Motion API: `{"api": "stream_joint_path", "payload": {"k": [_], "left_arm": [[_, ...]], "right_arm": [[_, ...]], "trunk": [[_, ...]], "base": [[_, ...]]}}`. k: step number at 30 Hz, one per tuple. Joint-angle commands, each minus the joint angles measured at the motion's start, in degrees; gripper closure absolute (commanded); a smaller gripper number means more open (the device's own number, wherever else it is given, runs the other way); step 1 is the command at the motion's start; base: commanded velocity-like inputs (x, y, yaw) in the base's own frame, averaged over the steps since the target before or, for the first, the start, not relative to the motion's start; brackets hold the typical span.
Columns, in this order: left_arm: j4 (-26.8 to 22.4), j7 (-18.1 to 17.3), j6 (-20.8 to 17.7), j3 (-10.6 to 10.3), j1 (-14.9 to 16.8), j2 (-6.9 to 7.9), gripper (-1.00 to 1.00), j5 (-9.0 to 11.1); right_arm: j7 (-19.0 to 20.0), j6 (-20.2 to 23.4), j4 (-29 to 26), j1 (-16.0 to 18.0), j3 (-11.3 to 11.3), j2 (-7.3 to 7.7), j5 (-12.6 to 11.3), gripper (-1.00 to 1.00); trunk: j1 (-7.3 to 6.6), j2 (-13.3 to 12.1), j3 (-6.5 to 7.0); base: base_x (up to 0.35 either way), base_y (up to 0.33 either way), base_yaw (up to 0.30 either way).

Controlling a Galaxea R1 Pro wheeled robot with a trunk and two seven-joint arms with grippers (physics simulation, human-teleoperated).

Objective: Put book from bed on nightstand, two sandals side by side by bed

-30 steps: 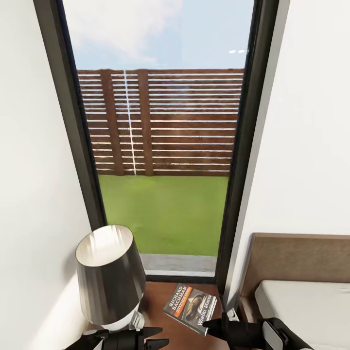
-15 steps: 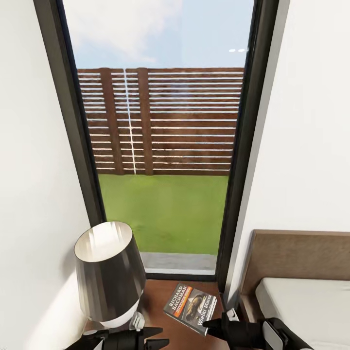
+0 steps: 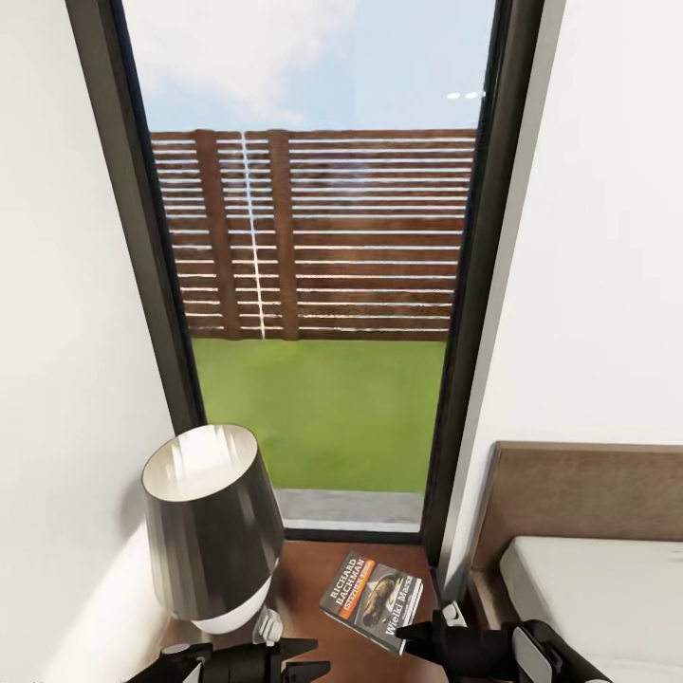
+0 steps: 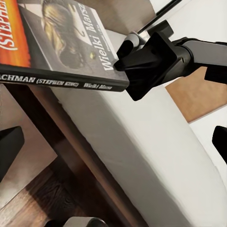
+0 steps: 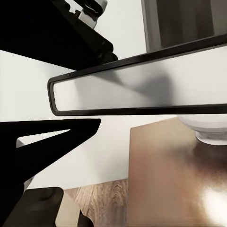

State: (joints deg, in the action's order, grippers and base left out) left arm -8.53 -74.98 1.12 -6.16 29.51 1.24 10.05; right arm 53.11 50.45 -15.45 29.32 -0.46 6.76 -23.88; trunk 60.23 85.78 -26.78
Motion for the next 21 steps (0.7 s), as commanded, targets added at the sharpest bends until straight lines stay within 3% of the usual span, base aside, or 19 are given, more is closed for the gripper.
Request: {"api": "stream_joint_path", "payload": {"k": [1, 9, 12, 17, 21], "left_arm": [[0.0, -0.1, 0.1, -0.5, 0.1, 0.02, -1.00, 0.5], [-0.5, -0.8, -0.1, -0.3, 0.1, -0.17, -1.00, 0.6], [-3.4, -0.9, -0.9, -0.2, 0.1, -0.11, -1.00, 0.6], [-14.9, -0.9, -10.9, -0.2, 0.1, 0.07, -1.00, 0.6], [-17.1, -0.9, -12.5, -0.2, 0.1, 0.16, -1.00, 0.6]], "right_arm": [[0.2, 0.3, 0.0, 0.0, -0.1, 0.01, 0.0, 1.00], [0.2, 0.3, 0.0, 0.0, -0.1, 0.01, 0.0, 1.00], [0.2, 0.3, 0.0, 0.0, -0.1, 0.01, 0.0, 1.00], [0.1, 0.3, 0.0, 0.0, -0.1, -0.01, 0.0, 1.00], [0.1, 0.3, 0.0, 0.0, -0.1, -0.01, 0.0, 1.00]], "trunk": [[0.22, 0.5, -0.25], [1.98, 3.7, -1.68], [2.64, 4.9, -2.22], [3.74, 6.9, -3.12], [4.62, 8.5, -3.84]], "base": [[0.000, 0.000, 0.000], [0.000, 0.000, 0.000], [0.000, 0.000, 0.000], [0.000, 0.000, 0.000], [0.000, 0.000, 0.000]]}}
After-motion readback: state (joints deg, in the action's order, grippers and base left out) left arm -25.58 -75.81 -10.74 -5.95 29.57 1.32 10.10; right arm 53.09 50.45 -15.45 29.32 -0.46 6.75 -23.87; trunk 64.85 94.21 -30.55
